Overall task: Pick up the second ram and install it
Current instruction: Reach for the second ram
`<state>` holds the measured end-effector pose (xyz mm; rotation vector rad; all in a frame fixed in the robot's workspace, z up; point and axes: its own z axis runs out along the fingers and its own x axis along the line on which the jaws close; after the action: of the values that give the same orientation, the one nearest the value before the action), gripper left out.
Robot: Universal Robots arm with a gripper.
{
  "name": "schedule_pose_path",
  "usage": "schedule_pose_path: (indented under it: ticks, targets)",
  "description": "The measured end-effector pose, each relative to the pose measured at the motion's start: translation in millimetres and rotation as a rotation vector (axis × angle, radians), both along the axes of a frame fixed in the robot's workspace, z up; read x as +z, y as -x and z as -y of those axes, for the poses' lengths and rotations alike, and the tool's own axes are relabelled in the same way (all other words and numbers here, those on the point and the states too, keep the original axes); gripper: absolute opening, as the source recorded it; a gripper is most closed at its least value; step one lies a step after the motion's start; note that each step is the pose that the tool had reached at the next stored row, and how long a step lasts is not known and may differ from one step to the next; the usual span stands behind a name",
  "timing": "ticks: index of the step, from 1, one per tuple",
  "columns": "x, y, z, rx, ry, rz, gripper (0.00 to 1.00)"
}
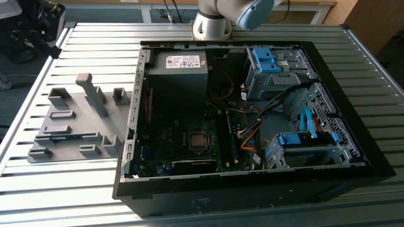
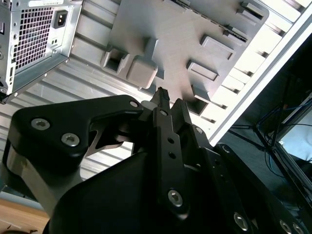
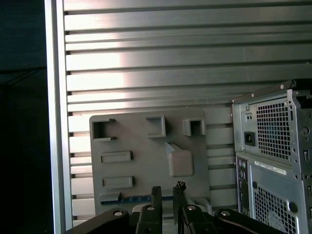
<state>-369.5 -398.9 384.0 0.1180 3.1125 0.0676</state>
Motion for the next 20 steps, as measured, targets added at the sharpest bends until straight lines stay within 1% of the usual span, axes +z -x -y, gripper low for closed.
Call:
schedule_pose_path:
  ticks: [1,3,5,7,13,14,15,17,20]
  targets:
    - [0.0,0.1,0.0,0.000,0.0000,0.0000,0.24]
    - [0.0,0.1,0.0,0.000,0.0000,0.0000,0.24]
    - [0.0,0.2,0.0,0.000,0.0000,0.0000,0.22]
    - [0.0,0.3,0.0,0.000,0.0000,-0.0001,0.11]
    - [-0.1,0.5,0.0,0.000,0.0000,0.0000,0.11]
    - [0.0,0.5,0.0,0.000,0.0007,-0.0002,0.11]
    - [-0.1,0.6,0.0,0.000,0.0032,0.0000,0.11]
    - [-0.1,0.5,0.0,0.000,0.0102,0.0000,0.11]
    - [0.0,0.5,0.0,0.000,0.0109,-0.0001,0.11]
